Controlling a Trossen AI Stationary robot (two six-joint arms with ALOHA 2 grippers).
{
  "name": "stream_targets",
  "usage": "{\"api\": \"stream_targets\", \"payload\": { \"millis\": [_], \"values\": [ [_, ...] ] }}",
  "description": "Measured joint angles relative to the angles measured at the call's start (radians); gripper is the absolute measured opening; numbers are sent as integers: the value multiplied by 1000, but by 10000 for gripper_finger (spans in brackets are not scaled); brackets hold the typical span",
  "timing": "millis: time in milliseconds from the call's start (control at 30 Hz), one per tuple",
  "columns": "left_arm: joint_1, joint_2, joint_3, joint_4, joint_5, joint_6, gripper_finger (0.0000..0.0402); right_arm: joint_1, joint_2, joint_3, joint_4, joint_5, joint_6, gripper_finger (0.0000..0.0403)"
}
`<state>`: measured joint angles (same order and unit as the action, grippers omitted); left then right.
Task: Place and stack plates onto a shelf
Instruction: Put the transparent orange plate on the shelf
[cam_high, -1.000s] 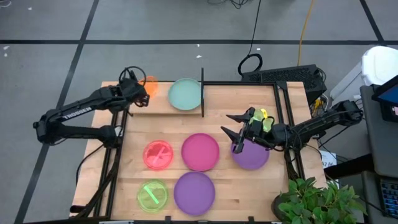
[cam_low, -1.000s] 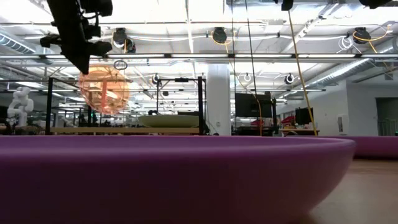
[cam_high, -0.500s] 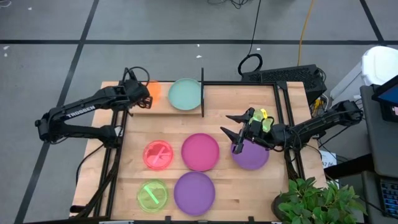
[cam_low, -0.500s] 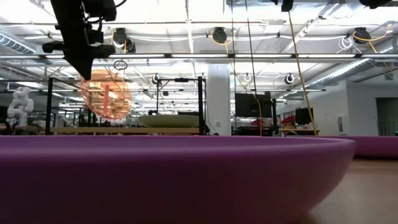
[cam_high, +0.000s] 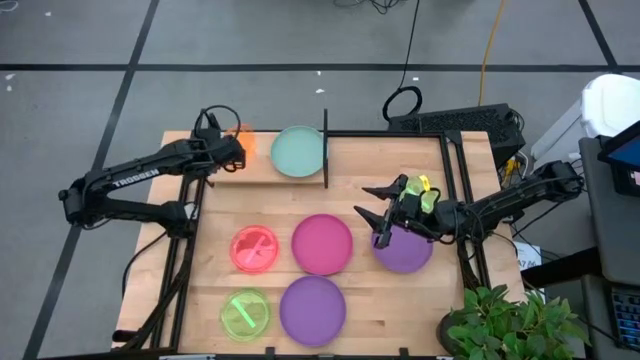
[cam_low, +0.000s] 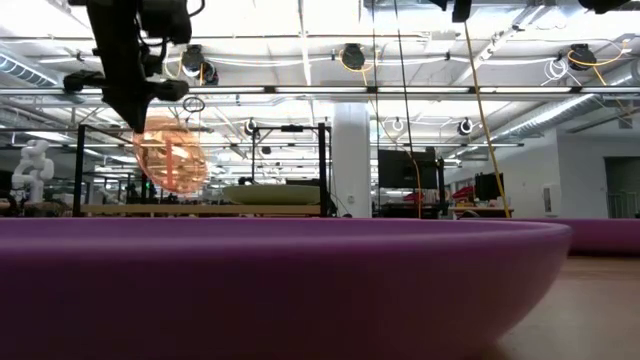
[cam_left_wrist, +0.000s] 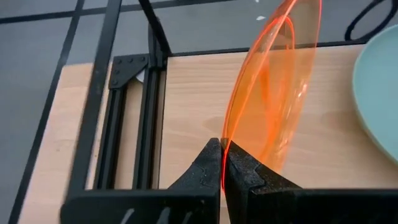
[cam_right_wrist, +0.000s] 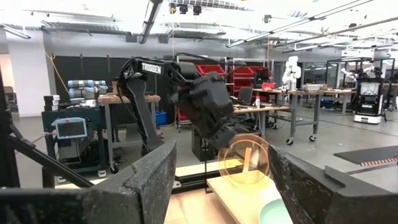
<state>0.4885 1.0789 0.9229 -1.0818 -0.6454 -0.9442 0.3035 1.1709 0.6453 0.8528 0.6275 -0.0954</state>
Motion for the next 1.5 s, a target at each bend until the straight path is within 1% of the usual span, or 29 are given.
{"api": "stream_targets", "payload": {
  "millis": [133, 333, 467, 667, 800, 933, 1067, 1233, 1367, 1500],
  "values": [
    [6, 9, -55, 60, -42, -24, 3, 0, 0, 0, -2, 0, -3, 235],
    [0, 5, -94, 104, -135, -139, 3, 0, 0, 0, -6, -1, -3, 235],
    [-2, 5, -123, 123, -160, -195, 3, 0, 0, 0, -11, -1, -3, 235],
    [-9, 6, -221, 177, -163, -316, 3, 0, 0, 0, -35, -1, 4, 235],
    [-22, 5, -260, 182, -186, -379, 3, 0, 0, 0, -35, -1, 4, 235],
    [-33, 5, -266, 186, -194, -394, 3, 0, 0, 0, -35, 0, 4, 235],
    [-42, 5, -267, 223, -196, -358, 3, 0, 0, 0, -35, 0, 3, 235],
    [-41, 5, -267, 248, -196, -385, 4, -1, 0, 0, -35, 2, 2, 235],
    [-42, 5, -267, 276, -156, -413, 4, -1, 0, 0, -35, 3, 2, 235],
    [-58, 5, -267, 317, -153, -419, 4, -1, 0, 0, -43, 3, 2, 235]
  ]
}}
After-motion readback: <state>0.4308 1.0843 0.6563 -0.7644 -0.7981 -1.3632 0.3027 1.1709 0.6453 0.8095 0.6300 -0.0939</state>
